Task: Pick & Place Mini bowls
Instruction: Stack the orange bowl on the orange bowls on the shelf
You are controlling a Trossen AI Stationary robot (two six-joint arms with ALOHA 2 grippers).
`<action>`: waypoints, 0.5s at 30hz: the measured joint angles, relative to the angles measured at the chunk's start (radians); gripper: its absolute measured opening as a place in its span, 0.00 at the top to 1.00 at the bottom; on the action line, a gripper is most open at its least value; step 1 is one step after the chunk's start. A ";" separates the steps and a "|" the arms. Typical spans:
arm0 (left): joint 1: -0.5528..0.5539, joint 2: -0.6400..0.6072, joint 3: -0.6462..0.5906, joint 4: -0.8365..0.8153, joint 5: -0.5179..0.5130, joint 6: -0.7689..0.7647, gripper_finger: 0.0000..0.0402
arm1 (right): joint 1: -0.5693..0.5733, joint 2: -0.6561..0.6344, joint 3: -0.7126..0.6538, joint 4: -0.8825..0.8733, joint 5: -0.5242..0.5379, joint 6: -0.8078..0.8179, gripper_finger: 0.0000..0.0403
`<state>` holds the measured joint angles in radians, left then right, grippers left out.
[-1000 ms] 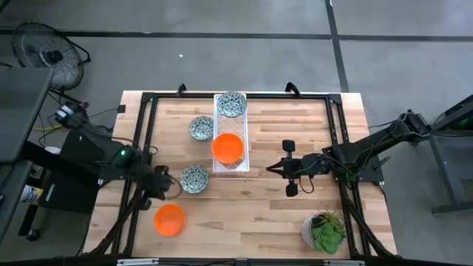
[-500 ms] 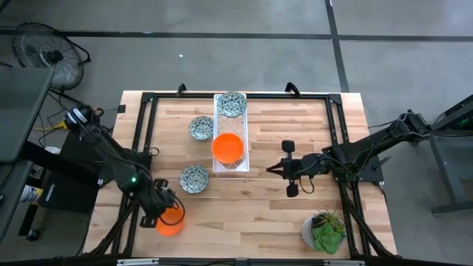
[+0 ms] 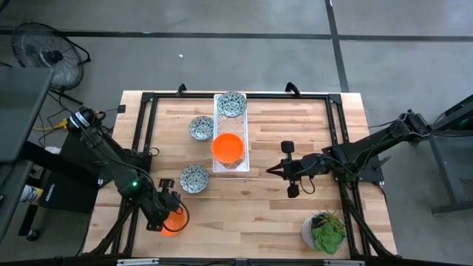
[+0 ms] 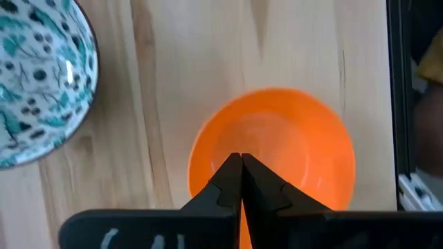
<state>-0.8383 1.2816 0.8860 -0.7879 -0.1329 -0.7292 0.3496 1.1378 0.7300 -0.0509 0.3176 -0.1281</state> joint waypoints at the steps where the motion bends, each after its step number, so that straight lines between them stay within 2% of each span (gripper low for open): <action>1: 0.000 0.000 0.000 0.005 -0.004 0.003 1.00 | 0.000 0.000 0.000 0.000 0.000 -0.005 1.00; 10: 0.000 0.015 0.000 -0.029 -0.016 0.071 0.99 | 0.000 0.000 0.000 -0.005 0.000 -0.033 1.00; 15: 0.000 0.021 -0.001 -0.030 -0.016 0.070 0.87 | 0.000 0.000 0.000 -0.005 0.000 -0.033 1.00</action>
<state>-0.8379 1.3025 0.8852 -0.8181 -0.1488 -0.6590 0.3496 1.1378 0.7300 -0.0555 0.3172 -0.1608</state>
